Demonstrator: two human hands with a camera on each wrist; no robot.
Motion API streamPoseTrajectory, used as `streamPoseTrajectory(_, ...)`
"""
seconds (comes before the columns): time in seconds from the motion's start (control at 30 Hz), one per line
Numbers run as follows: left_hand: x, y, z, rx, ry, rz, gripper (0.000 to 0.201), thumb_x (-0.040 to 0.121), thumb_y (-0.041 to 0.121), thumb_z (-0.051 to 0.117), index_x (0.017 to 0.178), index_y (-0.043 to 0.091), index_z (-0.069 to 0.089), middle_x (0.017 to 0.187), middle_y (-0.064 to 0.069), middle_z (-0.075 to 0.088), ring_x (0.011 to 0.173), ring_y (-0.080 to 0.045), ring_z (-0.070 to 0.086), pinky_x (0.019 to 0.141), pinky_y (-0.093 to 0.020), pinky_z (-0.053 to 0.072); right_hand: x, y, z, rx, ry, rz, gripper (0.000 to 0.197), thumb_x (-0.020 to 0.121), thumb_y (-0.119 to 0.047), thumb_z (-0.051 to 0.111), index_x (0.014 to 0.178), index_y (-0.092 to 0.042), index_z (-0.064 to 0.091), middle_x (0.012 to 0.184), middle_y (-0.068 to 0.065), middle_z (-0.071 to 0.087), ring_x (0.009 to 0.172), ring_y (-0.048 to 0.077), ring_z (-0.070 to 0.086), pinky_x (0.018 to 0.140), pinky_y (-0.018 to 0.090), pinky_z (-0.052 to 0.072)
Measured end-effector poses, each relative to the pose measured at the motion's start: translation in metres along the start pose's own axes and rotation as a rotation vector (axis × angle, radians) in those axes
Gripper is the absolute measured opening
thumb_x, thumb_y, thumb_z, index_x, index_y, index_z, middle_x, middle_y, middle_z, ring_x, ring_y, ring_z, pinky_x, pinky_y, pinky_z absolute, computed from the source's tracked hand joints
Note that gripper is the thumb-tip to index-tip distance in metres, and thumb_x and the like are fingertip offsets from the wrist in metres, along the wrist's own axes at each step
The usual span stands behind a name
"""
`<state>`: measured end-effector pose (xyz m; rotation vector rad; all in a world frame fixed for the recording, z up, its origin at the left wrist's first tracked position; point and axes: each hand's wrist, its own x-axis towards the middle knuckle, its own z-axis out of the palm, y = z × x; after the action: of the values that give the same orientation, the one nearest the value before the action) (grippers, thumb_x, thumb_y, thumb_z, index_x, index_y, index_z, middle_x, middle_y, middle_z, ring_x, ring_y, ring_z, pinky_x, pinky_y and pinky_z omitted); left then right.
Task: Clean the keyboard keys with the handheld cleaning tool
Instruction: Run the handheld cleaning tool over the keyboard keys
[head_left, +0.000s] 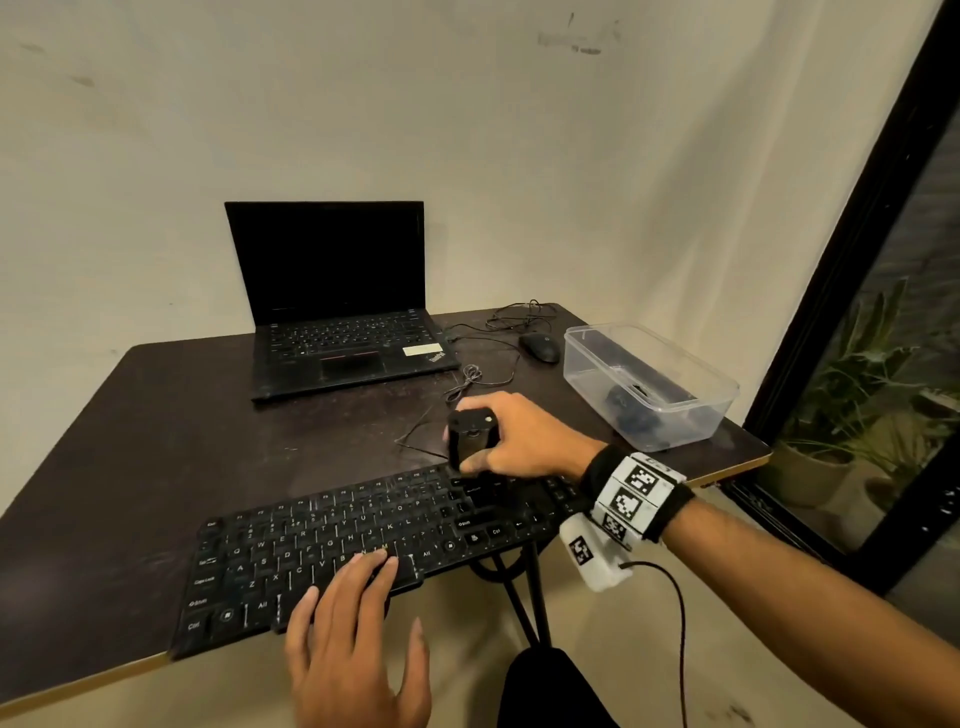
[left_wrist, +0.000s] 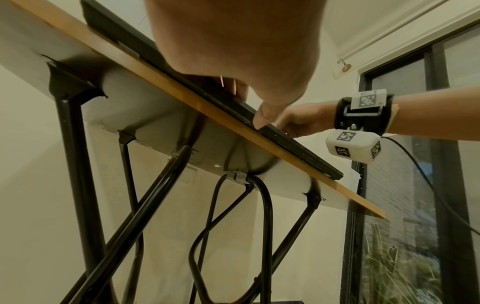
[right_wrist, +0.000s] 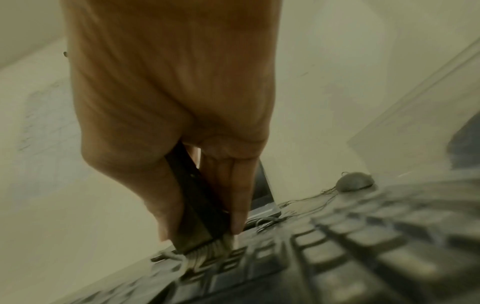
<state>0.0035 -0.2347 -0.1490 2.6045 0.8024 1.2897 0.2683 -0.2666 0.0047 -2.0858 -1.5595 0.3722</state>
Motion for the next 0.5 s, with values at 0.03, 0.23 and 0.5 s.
streamPoseTrajectory(0.03, 0.0, 0.0, 0.0, 0.0, -0.002, 0.0, 0.054, 0.081, 0.039, 0.058, 0.121, 0.009, 0.077, 0.133, -0.004, 0.071, 0.13, -0.019, 0.056, 0.123, -0.037, 0.022, -0.003, 0.009, -0.008, -0.039, 0.029, 0.034, 0.032, 0.08, -0.02, 0.09, 0.101, -0.032, 0.069, 0.102, -0.007, 0.077, 0.097, 0.015, 0.073, 0.088, 0.034, 0.057)
streamPoseTrajectory(0.23, -0.001, 0.0, 0.004, 0.001, 0.008, -0.011, 0.054, 0.079, 0.039, 0.057, 0.119, 0.008, 0.078, 0.131, -0.005, 0.072, 0.128, -0.02, 0.057, 0.123, -0.036, 0.022, -0.041, 0.077, -0.048, -0.006, 0.215, 0.259, 0.033, 0.078, -0.019, 0.092, 0.102, -0.028, 0.071, 0.103, -0.004, 0.076, 0.099, 0.016, 0.072, 0.096, 0.048, 0.058)
streamPoseTrajectory(0.5, 0.001, 0.0, 0.002, -0.018, -0.008, -0.01, 0.055, 0.078, 0.039, 0.057, 0.119, 0.009, 0.077, 0.131, -0.005, 0.072, 0.129, -0.019, 0.057, 0.124, -0.035, 0.02, -0.031, 0.066, -0.05, 0.125, 0.158, 0.229, 0.032, 0.08, -0.009, 0.089, 0.107, -0.016, 0.075, 0.106, 0.005, 0.079, 0.103, 0.024, 0.074, 0.101, 0.051, 0.057)
